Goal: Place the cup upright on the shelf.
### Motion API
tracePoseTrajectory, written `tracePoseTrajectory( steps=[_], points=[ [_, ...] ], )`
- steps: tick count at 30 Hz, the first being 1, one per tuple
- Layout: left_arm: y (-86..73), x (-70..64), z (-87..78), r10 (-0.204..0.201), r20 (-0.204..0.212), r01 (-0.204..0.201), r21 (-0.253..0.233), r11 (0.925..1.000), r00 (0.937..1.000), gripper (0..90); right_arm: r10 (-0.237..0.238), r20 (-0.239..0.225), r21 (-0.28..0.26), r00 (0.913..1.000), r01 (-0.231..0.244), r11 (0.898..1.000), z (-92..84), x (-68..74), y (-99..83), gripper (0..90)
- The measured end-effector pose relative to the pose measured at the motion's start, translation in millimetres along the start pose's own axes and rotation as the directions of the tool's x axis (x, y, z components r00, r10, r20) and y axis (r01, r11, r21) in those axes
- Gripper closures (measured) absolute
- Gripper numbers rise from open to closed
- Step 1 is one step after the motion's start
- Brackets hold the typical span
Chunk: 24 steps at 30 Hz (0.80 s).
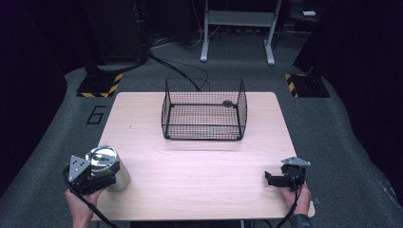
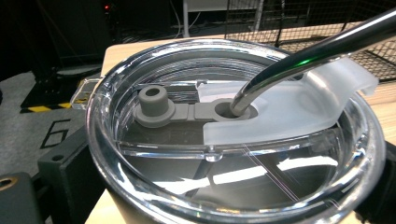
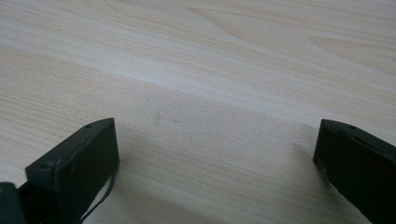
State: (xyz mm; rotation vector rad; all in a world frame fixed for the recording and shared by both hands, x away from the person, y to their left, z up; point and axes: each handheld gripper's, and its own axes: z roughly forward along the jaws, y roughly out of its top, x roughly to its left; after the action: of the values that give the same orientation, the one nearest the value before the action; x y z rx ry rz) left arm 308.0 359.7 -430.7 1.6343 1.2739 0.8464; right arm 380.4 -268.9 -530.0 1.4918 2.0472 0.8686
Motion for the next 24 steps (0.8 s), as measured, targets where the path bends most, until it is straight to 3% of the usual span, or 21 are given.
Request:
tracePoseTrajectory(
  steps=[14,24],
  points=[
    [30.2,-14.4,8.3,0.065,0.056,-0.064,-0.015,0.9978,0.9963,4.0,-0.007,-0.003,0.002,1.0000,0.007,1.000,-0.1,-0.2,-0.1,0.0],
    [44.0,-21.5,15.2,0.088,0.092,-0.087,-0.015,0.9961,0.9918,4.0,-0.007,-0.003,0.001,1.0000,0.007,1.000,-0.1,-0.3,-0.1,0.0]
  ],
)
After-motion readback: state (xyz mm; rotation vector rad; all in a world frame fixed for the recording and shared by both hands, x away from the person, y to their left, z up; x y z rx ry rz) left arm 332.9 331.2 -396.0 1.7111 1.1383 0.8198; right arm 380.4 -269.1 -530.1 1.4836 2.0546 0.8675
